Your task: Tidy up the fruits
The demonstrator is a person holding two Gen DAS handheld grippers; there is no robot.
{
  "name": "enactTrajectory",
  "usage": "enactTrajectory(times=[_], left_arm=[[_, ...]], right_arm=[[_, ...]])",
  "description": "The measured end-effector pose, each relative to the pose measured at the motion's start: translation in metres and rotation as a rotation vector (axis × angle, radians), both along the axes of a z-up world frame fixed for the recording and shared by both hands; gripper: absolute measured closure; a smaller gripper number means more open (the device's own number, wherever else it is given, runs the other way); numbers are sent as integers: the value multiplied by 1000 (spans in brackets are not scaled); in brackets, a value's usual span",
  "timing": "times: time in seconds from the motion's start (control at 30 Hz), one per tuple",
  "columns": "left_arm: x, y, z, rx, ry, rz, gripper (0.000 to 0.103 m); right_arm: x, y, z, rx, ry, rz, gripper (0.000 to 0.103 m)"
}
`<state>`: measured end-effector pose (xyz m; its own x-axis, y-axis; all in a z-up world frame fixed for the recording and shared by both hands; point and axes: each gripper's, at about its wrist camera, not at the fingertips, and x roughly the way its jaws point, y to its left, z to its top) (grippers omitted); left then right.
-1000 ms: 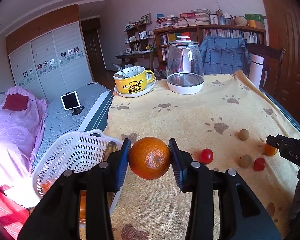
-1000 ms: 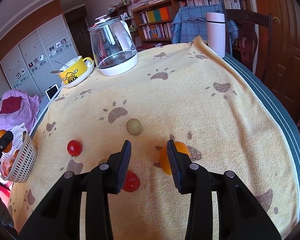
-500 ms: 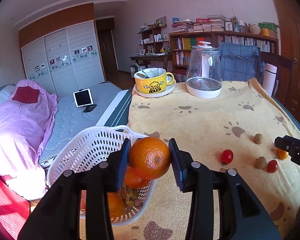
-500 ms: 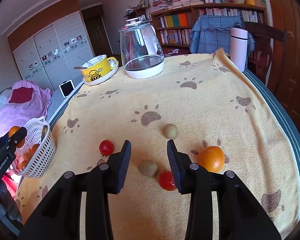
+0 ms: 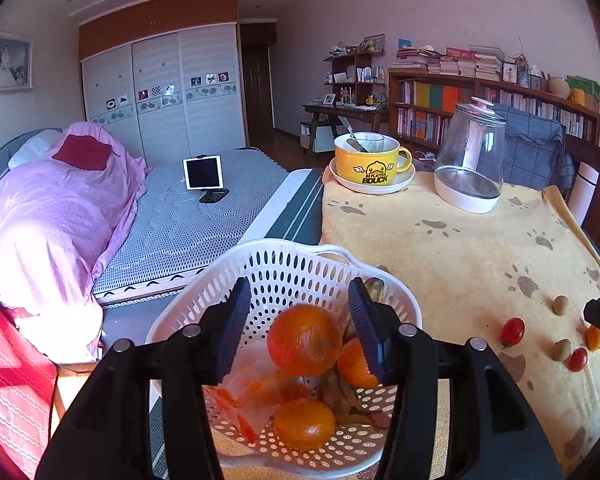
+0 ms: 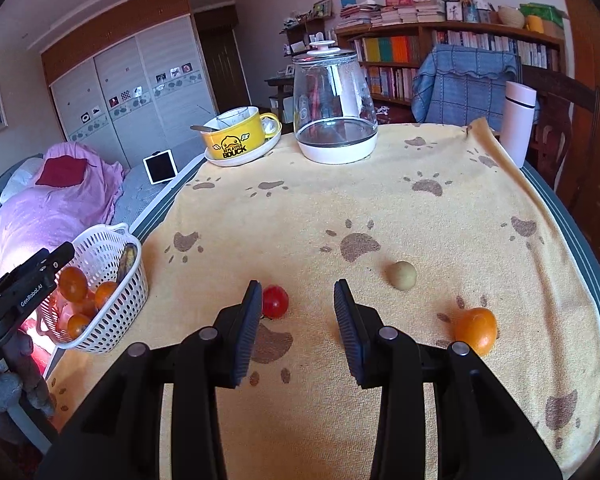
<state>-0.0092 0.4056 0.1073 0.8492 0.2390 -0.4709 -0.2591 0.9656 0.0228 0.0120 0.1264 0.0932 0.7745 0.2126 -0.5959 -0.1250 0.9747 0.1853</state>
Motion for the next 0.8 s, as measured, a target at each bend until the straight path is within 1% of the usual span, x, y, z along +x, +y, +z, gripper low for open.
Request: enactTrajectory(times=[0.03,0.1,0.23,0.3,0.4,0.47,0.57,0.63,0.77,0.8], left_arm=[[-1,6,1,-9,-6,13,25],[-3,19,4,-29,-16,39,22],[-6,42,8,-79,-24,89,22],[-8,49,9,-91,-27,109,22],[-10,53,10,-101,-31,113,21],[-10,51,10,-99,-33,106,21],[-10,47,10,-98,-32,96,20],[-10,45,9,-94,-30,89,17],[-8,42,8,-98,-26,81,14],[-8,41,8,-99,-27,80,12]], right_arm=[[0,3,0,-1,-1,7,65],[1,9,1,-2,-1,23,65],[2,24,1,-1,3,61,65],[2,30,2,2,6,81,65],[1,35,2,-3,2,94,65],[1,32,1,-5,6,83,65],[2,13,-3,-5,14,32,65],[3,-5,-7,-8,22,-25,65],[6,-47,-22,-23,66,-141,65],[7,-58,-26,-24,77,-169,65]])
